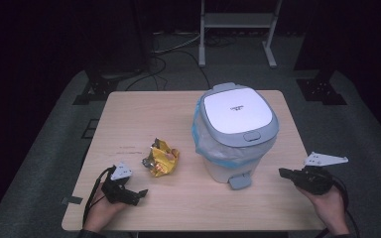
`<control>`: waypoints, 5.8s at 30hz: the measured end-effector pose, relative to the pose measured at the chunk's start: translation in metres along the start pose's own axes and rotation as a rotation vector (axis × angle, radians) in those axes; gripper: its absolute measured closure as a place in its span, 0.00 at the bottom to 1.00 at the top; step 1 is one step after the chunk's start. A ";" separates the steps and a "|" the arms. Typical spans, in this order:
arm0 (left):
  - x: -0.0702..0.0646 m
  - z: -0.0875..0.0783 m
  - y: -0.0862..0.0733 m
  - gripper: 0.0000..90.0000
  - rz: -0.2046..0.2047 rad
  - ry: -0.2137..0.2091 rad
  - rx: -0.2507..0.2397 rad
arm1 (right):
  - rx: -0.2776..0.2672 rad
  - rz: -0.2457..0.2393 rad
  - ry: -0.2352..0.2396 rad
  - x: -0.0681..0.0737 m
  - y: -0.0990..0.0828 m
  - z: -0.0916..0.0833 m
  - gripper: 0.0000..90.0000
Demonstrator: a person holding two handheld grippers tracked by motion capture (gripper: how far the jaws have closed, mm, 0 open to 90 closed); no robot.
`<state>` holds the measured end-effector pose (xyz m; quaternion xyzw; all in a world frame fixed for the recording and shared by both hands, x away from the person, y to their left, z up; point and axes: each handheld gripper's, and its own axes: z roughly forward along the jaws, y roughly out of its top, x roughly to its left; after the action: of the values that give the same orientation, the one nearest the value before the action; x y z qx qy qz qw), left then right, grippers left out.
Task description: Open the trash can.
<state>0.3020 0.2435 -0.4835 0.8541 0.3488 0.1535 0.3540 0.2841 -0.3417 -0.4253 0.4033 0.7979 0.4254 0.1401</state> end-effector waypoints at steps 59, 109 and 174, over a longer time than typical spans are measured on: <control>0.000 0.000 0.000 0.00 0.000 0.000 -0.001 | -0.230 -0.065 0.106 0.017 0.089 -0.070 1.00; 0.000 0.000 0.000 0.00 0.001 -0.001 -0.001 | -0.304 -0.176 0.235 0.055 0.144 -0.059 1.00; 0.000 0.000 0.000 0.00 0.001 0.000 -0.002 | -0.312 -0.196 0.289 0.061 0.152 -0.048 0.93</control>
<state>0.3020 0.2434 -0.4837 0.8539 0.3482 0.1541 0.3548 0.2981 -0.2749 -0.2692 0.2322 0.7697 0.5812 0.1257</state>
